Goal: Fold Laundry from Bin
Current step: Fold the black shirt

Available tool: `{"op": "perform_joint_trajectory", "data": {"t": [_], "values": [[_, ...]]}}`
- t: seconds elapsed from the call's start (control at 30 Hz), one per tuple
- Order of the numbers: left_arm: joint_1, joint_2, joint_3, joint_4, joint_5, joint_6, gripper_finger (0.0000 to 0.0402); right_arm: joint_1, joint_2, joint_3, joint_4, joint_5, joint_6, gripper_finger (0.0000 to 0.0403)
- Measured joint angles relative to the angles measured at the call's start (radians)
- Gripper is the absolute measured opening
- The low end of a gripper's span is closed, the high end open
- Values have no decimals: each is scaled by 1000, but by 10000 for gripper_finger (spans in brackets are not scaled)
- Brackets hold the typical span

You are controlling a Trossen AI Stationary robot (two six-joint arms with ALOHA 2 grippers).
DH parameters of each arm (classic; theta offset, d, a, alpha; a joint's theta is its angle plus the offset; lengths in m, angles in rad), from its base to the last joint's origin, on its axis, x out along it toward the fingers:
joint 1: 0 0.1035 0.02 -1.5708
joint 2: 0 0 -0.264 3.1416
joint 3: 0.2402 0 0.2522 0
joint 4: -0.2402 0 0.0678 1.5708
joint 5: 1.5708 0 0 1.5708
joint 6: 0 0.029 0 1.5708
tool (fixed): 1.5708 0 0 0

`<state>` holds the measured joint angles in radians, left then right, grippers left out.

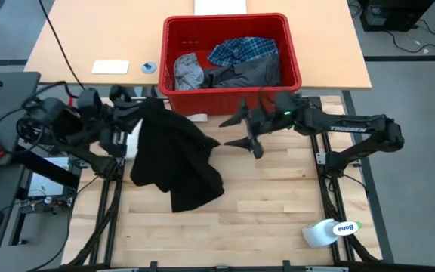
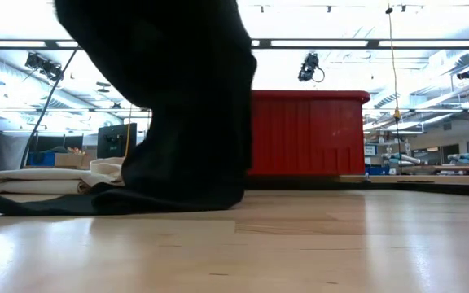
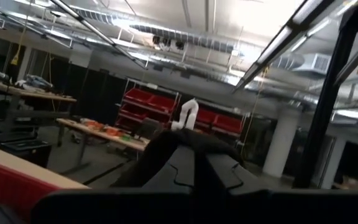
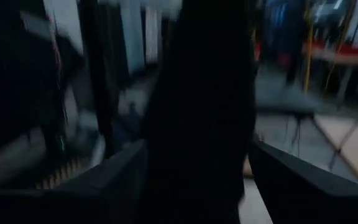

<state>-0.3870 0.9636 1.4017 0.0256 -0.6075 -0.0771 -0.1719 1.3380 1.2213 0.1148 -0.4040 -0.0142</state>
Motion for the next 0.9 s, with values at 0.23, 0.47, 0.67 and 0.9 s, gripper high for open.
{"op": "perform_joint_trajectory", "data": {"t": [0.23,0.47,0.67,0.9], "values": [[0,-19,0,1,0,-14,12,4,0,18,-81,2,-11,288],[0,-19,0,44,0,8,12,36,125,15,-254,55,-145,286],[0,-17,0,69,0,13,12,90,248,15,-259,148,-169,284],[0,-15,0,69,0,13,12,155,283,16,-236,373,-170,265]]}}
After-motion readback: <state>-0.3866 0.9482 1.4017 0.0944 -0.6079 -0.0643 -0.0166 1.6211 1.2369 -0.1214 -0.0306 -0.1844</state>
